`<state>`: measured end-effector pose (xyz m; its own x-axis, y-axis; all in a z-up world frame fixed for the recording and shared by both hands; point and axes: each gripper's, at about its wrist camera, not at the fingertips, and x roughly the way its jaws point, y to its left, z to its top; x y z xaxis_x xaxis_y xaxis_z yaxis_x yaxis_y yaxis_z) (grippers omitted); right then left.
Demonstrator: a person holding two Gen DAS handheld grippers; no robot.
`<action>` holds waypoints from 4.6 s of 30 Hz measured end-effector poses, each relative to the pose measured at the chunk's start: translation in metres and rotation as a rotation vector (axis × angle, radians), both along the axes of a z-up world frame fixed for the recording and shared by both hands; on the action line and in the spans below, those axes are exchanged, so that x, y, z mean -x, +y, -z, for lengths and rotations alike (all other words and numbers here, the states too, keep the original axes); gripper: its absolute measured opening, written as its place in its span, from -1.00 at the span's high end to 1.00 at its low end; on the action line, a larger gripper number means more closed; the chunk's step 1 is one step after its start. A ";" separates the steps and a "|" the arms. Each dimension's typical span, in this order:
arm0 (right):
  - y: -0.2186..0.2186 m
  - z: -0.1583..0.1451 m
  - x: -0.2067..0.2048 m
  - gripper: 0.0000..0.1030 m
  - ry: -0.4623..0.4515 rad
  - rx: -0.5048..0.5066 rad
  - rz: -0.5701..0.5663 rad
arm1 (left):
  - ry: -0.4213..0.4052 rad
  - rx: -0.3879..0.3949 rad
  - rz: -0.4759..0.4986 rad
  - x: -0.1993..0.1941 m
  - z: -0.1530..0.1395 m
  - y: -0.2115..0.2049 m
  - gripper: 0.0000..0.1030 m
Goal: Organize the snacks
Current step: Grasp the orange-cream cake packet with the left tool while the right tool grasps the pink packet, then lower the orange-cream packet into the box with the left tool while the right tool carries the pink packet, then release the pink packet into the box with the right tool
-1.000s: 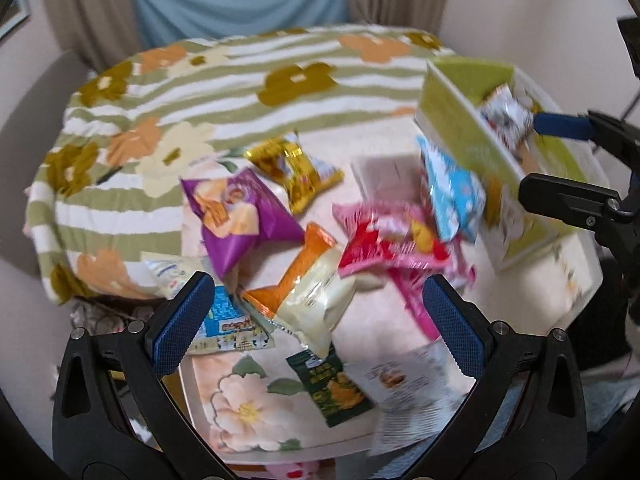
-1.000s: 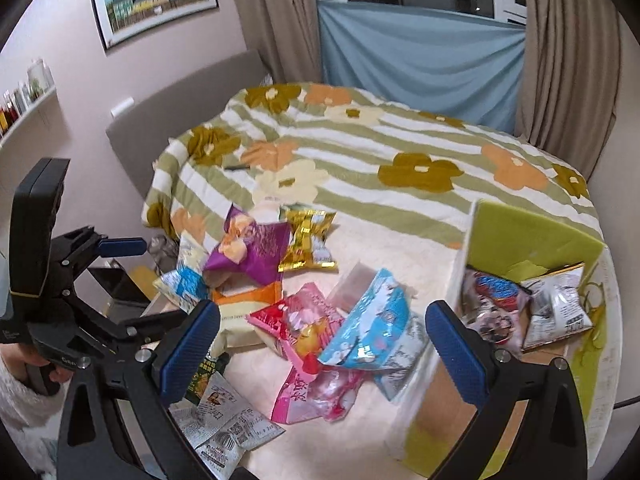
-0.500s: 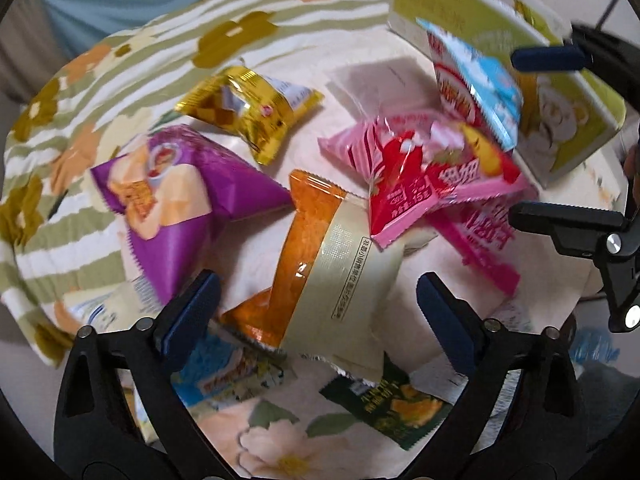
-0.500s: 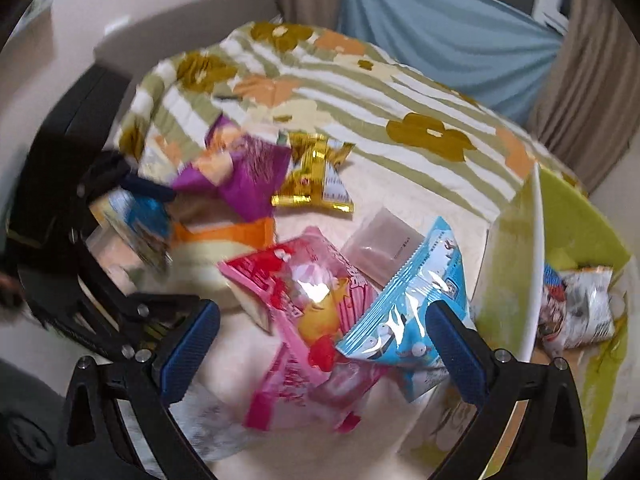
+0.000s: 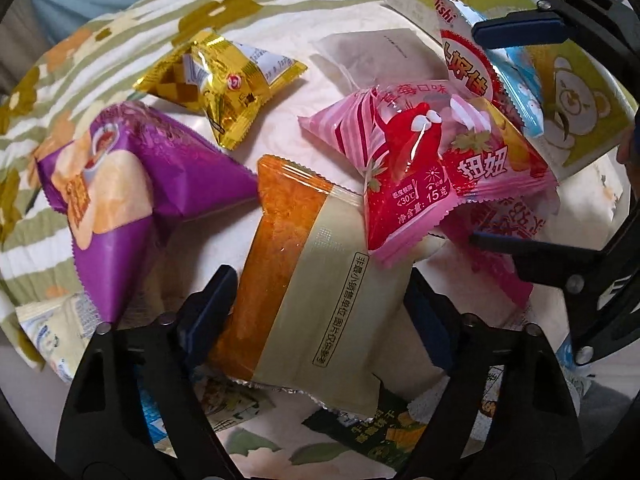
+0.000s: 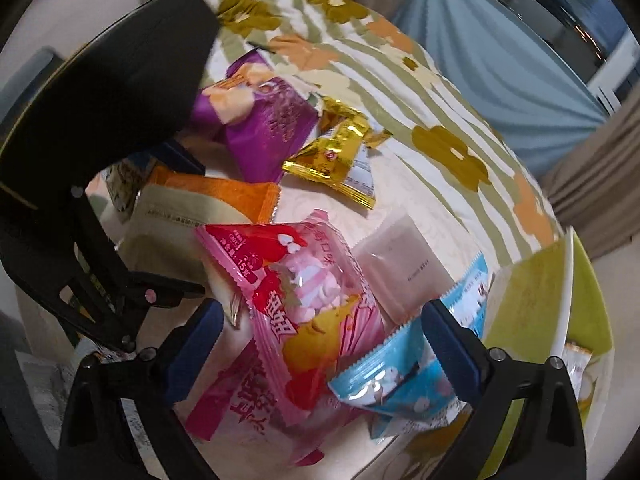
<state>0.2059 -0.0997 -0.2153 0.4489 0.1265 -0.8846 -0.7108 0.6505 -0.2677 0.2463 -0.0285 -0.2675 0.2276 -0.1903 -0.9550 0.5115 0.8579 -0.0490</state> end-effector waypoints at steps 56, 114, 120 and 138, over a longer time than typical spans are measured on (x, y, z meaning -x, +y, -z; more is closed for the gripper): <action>-0.040 -0.081 -0.020 -0.20 0.173 -0.418 0.243 | -0.138 0.149 -0.257 0.023 -0.133 0.042 -0.18; -0.326 -0.133 -0.009 -0.22 0.033 -0.464 0.523 | -0.223 0.171 -0.457 0.013 -0.154 -0.220 -0.97; -0.312 -0.106 -0.016 -0.22 0.046 -0.384 0.523 | -0.209 0.148 -0.466 0.022 -0.150 -0.211 -0.97; -0.315 -0.109 0.003 -0.98 -0.011 -0.459 0.573 | -0.218 0.121 -0.484 0.048 -0.159 -0.193 -0.97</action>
